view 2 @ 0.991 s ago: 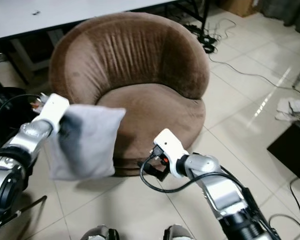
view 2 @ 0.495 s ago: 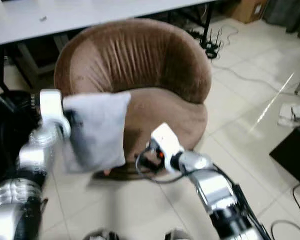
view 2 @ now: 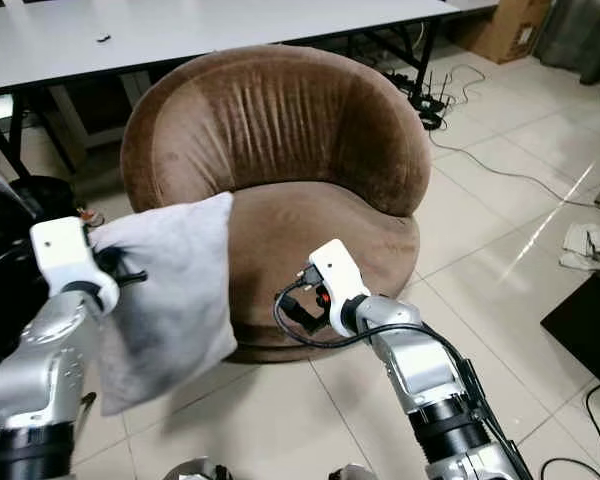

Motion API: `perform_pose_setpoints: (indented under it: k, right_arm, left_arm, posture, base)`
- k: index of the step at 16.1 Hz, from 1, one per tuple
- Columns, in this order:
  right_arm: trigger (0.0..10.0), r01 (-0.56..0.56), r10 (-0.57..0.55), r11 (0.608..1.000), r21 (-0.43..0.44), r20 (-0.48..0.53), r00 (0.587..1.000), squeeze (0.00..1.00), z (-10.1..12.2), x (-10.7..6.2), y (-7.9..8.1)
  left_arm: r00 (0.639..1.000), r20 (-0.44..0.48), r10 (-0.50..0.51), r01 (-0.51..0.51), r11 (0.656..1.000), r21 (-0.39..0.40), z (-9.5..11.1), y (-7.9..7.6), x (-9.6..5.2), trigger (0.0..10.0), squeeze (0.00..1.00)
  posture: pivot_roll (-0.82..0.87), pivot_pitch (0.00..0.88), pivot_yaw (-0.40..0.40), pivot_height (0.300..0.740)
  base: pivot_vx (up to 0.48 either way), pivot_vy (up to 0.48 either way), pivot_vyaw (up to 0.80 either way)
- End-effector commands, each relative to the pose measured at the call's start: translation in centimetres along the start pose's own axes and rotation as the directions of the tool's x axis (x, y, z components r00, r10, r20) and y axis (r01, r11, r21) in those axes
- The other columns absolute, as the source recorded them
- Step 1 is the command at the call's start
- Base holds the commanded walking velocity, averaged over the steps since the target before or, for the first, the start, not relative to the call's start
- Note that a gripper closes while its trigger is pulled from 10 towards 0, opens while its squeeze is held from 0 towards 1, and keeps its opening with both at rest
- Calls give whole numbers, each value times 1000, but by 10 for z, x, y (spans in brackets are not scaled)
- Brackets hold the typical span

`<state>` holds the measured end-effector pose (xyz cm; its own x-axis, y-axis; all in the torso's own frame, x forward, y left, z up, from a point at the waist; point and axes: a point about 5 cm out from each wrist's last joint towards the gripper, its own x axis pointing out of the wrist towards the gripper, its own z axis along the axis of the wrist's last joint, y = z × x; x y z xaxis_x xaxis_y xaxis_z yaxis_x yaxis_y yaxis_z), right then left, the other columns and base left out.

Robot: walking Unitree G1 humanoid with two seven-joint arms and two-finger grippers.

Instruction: Move the pillow to the sofa from floor

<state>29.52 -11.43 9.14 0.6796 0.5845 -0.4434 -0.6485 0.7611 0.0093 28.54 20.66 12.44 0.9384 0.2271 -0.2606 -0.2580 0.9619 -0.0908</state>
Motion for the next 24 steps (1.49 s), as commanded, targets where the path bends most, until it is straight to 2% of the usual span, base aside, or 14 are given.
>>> perform_pose_setpoints:
  k: [1,2,3,5,8,11,13,14,16,17,19,24]
  right_arm:
    - [10000,19,-18,1000,-18,21,1000,0,7,1,-4]
    - [10000,20,-19,1000,-21,20,1000,0,6,1,-5]
    - [10000,27,-27,999,-29,15,1000,0,3,0,-8]
    - [10000,30,-30,999,-31,11,999,0,2,0,-9]
    - [10000,15,-14,999,-31,17,1000,0,3,3,-6]
    - [10000,6,-5,999,-43,19,1000,0,6,4,-7]
    - [10000,-115,118,991,-71,41,992,0,14,0,4]
    - [10000,-253,259,962,-99,59,964,0,25,-6,13]
    - [10000,-346,356,920,-183,27,934,0,32,-10,11]
    - [10000,-361,372,905,-225,7,928,0,36,-10,7]
    - [10000,-362,372,900,-243,-5,928,0,38,-8,2]
    - [10000,-396,404,885,-245,-19,915,0,34,-6,6]
  left_arm:
    - [998,68,2,-1,1000,-10,19,0,-9,10000,0]
    - [998,66,1,0,1000,-11,20,0,-12,10000,0]
    - [998,64,-3,5,1000,-27,24,-1,-23,10000,0]
    - [997,76,-12,15,999,-38,31,-5,-29,10000,0]
    - [996,79,-30,33,999,-38,38,-11,-31,10000,0]
    - [992,92,-81,84,996,-38,49,-20,-39,10000,0]
    - [990,109,-87,90,996,-19,54,-21,-38,10000,0]
    - [991,102,-85,88,996,-22,54,-21,-36,10000,0]
    - [992,83,-92,94,996,-14,50,-22,-34,10000,0]
    - [992,77,-96,97,995,-9,49,-23,-33,10000,0]
    - [992,82,-98,98,995,4,50,-24,-32,10000,0]
    - [990,100,-99,97,995,20,52,-24,-32,10000,0]
  posture:
    - [-29,0,38,740]
    - [-28,0,37,740]
    - [-25,0,37,740]
    - [-23,0,35,740]
    - [-20,0,37,740]
    - [-26,0,45,740]
    - [-31,0,51,740]
    - [-31,0,51,740]
    - [-41,0,59,740]
    - [-41,0,59,740]
    - [-39,0,51,740]
    - [-36,0,40,740]
  base:
    - [0,0,0]
    - [0,0,0]
    - [0,0,0]
    - [0,0,0]
    - [0,0,0]
    - [0,0,0]
    - [0,0,0]
    - [0,0,0]
    - [0,0,0]
    - [0,0,0]
    - [0,0,0]
    - [0,0,0]
